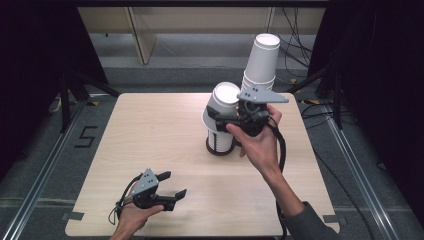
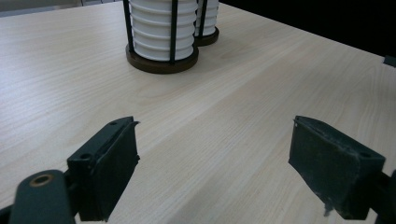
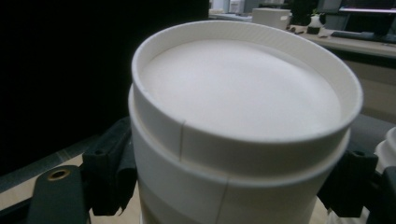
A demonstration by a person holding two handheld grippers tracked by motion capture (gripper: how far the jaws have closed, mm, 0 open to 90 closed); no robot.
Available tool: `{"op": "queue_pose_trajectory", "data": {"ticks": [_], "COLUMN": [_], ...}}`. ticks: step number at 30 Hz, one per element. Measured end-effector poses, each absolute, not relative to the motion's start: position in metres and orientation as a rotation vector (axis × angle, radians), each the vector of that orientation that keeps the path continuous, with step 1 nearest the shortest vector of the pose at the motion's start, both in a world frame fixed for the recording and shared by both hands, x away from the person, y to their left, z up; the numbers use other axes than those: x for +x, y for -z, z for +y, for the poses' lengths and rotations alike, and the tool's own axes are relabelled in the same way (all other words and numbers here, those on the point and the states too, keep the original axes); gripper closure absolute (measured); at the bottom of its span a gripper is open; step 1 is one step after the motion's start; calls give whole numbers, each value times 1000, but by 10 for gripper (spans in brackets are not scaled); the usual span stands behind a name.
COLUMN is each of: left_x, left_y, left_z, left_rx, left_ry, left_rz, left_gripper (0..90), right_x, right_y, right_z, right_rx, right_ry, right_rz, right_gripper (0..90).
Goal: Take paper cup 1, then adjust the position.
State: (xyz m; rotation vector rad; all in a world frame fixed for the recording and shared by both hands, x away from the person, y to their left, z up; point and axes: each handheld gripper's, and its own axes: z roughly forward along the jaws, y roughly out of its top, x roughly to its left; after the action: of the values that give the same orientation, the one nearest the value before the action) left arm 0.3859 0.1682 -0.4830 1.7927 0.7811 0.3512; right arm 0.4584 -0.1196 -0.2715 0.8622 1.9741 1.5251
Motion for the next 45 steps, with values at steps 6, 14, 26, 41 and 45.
{"op": "queue_pose_trajectory", "data": {"ticks": [6,14,26,41,45], "left_x": [385,384,383,382,381], "left_y": [481,481,480,478,477], "left_z": [168,168,170,168,168], "left_rx": [1789,1784,1774,1746,1732], "left_ry": [-353,-355,-362,-362,-347], "left_rz": [773,765,753,708,686], "left_gripper": [148,148,147,147,146], "right_x": [446,441,444,441,440], "right_y": [308,352,387,402,404], "right_z": [-114,-107,-106,-100,-95], "right_rx": [837,830,870,845,842], "right_ry": [-1543,-1535,-1545,-1554,-1561], "right_rz": [2063,2152,2240,2300,2302], "right_gripper": [204,204,203,202,202]}}
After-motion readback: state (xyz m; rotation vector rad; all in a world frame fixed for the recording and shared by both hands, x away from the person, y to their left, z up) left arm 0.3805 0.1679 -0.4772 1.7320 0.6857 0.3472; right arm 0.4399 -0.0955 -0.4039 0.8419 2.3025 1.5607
